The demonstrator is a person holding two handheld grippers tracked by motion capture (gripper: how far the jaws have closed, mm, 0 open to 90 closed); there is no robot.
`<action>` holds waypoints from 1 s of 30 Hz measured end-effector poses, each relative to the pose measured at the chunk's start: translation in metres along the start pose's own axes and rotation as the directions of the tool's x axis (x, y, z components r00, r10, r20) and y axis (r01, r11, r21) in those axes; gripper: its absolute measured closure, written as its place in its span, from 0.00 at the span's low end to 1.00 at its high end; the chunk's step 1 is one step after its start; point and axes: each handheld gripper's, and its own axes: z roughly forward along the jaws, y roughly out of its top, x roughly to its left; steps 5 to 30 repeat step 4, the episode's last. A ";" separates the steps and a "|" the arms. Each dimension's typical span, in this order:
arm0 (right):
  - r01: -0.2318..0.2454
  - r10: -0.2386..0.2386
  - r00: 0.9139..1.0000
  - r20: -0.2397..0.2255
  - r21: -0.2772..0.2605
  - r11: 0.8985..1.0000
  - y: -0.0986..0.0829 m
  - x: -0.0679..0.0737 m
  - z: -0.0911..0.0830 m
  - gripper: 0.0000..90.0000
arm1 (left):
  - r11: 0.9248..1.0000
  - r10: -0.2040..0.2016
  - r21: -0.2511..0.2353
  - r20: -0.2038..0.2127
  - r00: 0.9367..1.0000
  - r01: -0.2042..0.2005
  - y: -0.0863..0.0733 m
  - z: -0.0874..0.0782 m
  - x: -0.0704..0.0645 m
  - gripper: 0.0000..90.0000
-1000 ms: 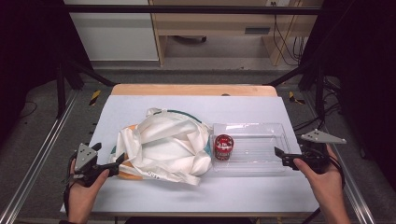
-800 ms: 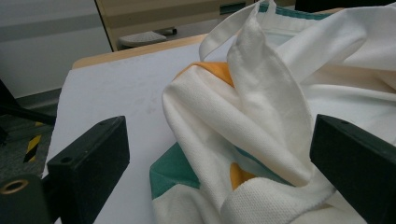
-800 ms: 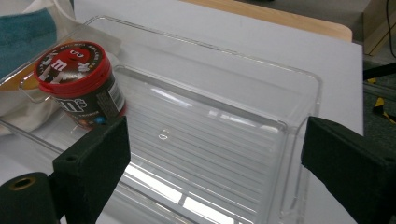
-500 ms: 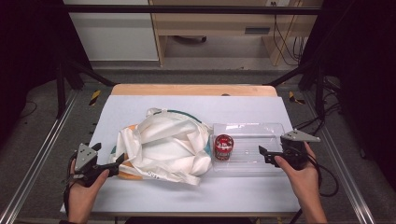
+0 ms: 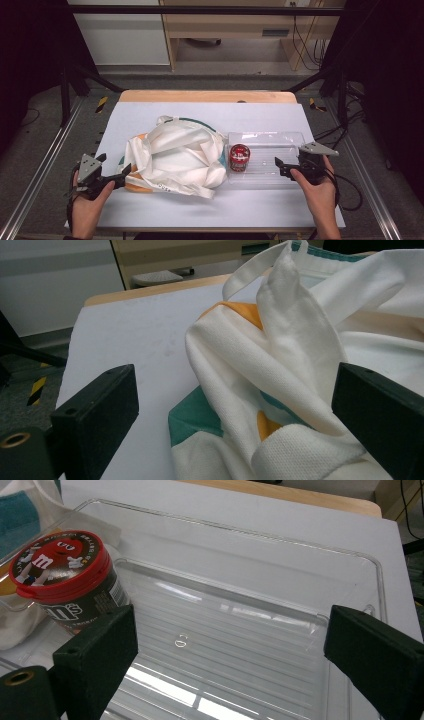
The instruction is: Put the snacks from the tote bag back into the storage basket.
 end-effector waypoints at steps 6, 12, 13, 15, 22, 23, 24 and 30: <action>-0.007 0.007 1.000 -0.004 -0.010 1.000 -0.004 -0.001 -0.003 0.08 | 1.000 -0.008 -0.004 0.000 1.000 0.008 0.000 0.001 0.001 0.05; -0.007 0.007 1.000 -0.004 -0.010 1.000 -0.004 -0.001 -0.003 0.08 | 1.000 -0.008 -0.004 0.000 1.000 0.008 0.000 0.001 0.001 0.05; -0.007 0.007 1.000 -0.004 -0.010 1.000 -0.004 -0.001 -0.003 0.08 | 1.000 -0.008 -0.004 0.000 1.000 0.008 0.000 0.001 0.001 0.05; -0.007 0.007 1.000 -0.004 -0.010 1.000 -0.004 -0.001 -0.003 0.08 | 1.000 -0.008 -0.004 0.000 1.000 0.008 0.000 0.001 0.001 0.05; -0.007 0.007 1.000 -0.004 -0.010 1.000 -0.004 -0.001 -0.003 0.08 | 1.000 -0.008 -0.004 0.000 1.000 0.008 0.000 0.001 0.001 0.05; -0.007 0.007 1.000 -0.004 -0.010 1.000 -0.004 -0.001 -0.003 0.08 | 1.000 -0.008 -0.004 0.000 1.000 0.008 0.000 0.001 0.001 0.05; -0.007 0.007 1.000 -0.004 -0.010 1.000 -0.004 -0.001 -0.003 0.08 | 1.000 -0.008 -0.004 0.000 1.000 0.008 0.000 0.001 0.001 0.05; -0.007 0.007 1.000 -0.004 -0.010 1.000 -0.004 -0.001 -0.003 0.08 | 1.000 -0.008 -0.004 0.000 1.000 0.008 0.000 0.001 0.001 0.05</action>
